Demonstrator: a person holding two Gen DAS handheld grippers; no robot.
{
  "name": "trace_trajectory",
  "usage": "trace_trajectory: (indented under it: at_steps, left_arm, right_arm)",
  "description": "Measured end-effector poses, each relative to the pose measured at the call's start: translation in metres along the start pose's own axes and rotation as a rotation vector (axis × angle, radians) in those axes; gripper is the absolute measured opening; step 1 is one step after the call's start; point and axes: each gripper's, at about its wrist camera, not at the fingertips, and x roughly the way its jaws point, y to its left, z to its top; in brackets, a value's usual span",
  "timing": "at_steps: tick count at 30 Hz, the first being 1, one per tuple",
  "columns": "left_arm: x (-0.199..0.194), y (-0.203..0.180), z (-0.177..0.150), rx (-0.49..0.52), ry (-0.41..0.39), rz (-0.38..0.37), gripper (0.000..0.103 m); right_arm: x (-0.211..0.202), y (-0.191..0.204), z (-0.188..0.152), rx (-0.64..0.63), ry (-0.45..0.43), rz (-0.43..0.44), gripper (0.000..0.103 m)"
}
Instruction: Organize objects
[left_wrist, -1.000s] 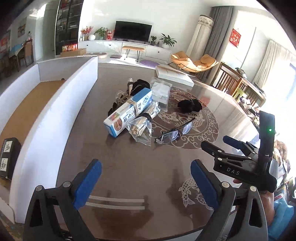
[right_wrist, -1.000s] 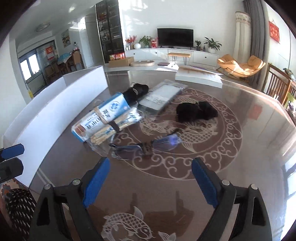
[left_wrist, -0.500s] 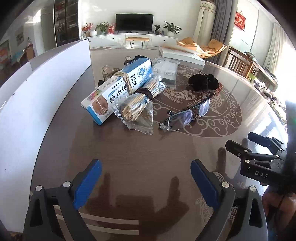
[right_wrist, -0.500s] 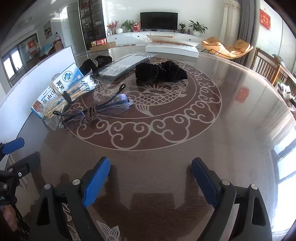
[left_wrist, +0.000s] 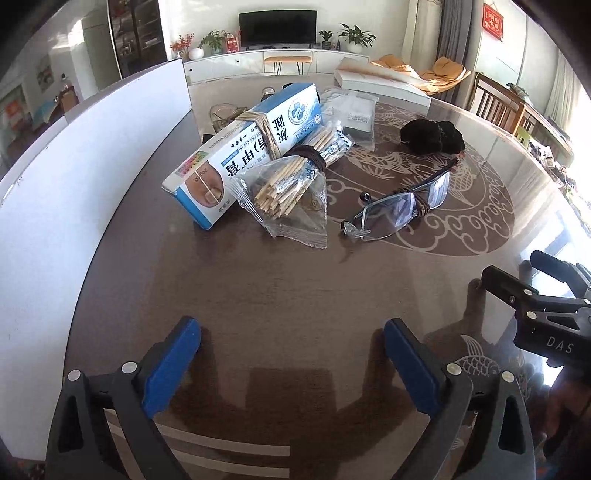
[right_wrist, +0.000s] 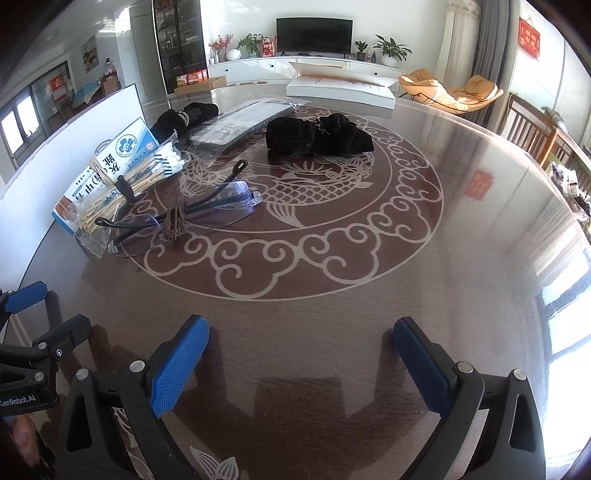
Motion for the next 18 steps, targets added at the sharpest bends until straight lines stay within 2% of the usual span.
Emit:
trace_trajectory:
  at_steps: [18]
  left_arm:
    - [-0.0011, 0.0047, -0.0009, -0.014, 0.012, 0.007, 0.103]
  right_arm:
    - [0.0003, -0.0001, 0.0003, 0.006, 0.004, -0.005, 0.103]
